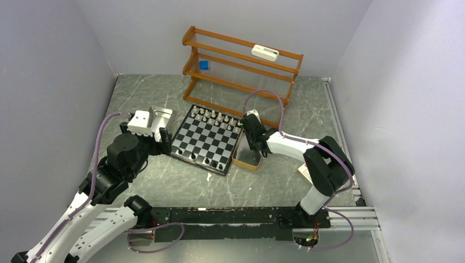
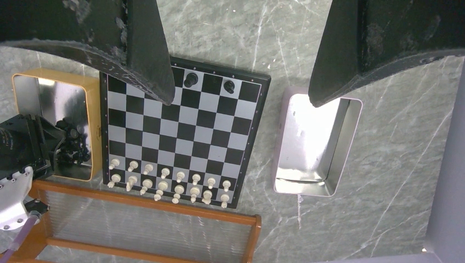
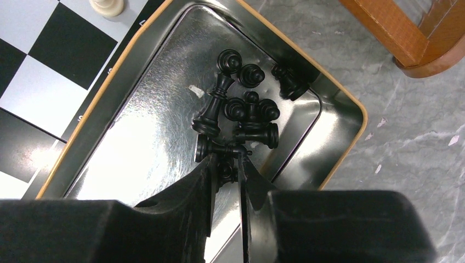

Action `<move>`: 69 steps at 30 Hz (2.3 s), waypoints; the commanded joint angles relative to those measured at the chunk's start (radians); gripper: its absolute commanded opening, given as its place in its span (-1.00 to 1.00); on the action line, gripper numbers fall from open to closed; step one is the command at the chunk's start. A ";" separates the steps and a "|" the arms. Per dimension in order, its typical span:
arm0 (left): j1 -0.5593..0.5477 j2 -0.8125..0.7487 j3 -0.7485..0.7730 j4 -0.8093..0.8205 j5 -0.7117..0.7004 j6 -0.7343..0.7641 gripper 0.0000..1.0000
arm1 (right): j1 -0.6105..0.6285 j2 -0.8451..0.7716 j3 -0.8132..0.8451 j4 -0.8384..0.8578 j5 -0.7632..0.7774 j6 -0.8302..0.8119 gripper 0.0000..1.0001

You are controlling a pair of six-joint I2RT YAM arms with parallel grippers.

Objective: Set up the chess pieces on the board
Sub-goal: Pick up the chess piece from the storage box, then place the chess piece on the chessboard.

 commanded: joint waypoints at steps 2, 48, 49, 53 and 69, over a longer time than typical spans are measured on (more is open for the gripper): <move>-0.006 -0.013 -0.003 0.010 0.005 0.004 0.92 | -0.008 -0.007 0.016 0.010 0.011 -0.011 -0.56; -0.006 -0.029 0.000 0.007 -0.025 -0.001 0.92 | 0.270 -0.188 0.210 -0.153 -0.136 0.116 -0.72; -0.006 -0.031 0.000 0.008 -0.027 -0.001 0.92 | 0.284 -0.176 0.210 -0.147 -0.137 0.127 -0.72; -0.006 -0.036 0.001 0.007 -0.034 -0.003 0.91 | 0.330 -0.128 0.193 -0.115 -0.131 0.149 -0.71; -0.006 -0.049 0.000 0.006 -0.041 -0.004 0.91 | 0.372 0.028 0.171 -0.089 -0.074 0.165 -0.70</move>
